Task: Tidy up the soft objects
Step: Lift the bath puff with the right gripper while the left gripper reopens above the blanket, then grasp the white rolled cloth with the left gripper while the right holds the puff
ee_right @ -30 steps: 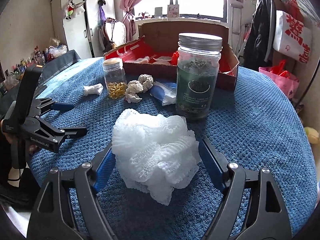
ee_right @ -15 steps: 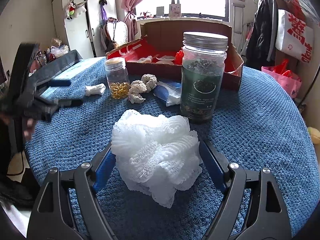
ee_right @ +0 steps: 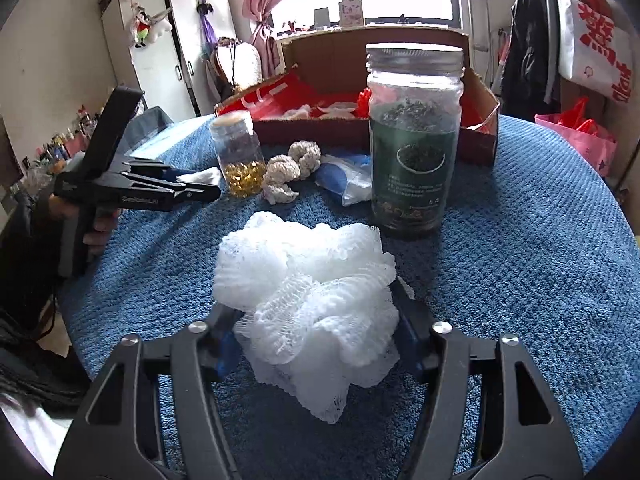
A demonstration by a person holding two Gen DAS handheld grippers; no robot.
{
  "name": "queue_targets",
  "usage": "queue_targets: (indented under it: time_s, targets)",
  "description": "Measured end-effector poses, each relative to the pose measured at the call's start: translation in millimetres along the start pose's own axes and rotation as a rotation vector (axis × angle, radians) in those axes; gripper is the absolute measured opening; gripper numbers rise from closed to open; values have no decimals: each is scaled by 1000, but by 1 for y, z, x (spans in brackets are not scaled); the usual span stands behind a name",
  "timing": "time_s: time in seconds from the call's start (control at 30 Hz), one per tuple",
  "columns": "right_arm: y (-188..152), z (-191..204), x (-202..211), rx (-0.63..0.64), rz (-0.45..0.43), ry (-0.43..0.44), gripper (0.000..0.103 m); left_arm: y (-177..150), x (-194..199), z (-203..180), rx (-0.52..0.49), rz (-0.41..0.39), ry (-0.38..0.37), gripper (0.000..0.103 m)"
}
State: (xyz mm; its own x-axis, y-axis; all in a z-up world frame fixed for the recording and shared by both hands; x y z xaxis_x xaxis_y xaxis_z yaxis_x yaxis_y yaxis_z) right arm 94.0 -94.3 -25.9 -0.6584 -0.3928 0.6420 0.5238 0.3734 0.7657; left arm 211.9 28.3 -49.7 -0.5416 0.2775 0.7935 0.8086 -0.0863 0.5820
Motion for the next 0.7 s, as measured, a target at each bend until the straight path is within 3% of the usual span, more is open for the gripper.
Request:
queue_targets:
  time_s: [0.1,0.27,0.47,0.7]
  targets:
    - [3,-3,12,2,-29,-16,51,-5,15,-6,50,1,-58,18]
    - [7,-12,29,-18,-64,-36,50,-20,43,-28,59,-53,-87,19]
    - [3,-11,35,-11,-74,-55,50,-45,69,-41,112,-103,-86,19]
    - [1,-4,34,-6,-78,-29,51,-63,73,-49,148,-102,-98,18]
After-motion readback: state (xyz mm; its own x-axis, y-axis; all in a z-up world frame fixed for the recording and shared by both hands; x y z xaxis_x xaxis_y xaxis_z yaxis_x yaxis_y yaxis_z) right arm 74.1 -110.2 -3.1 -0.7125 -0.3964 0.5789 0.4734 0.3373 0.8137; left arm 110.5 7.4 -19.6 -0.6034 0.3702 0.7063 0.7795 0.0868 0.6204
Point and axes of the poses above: each gripper's, at about its wrist camera, not at the fingertips, and x roughly against the way its jaws point, z to its left, y to its top, the point moved 9 cm from there along -x, roughly the way its jaws point, and after that the axes turned 15 degrees about x, right-handed, at the moved point
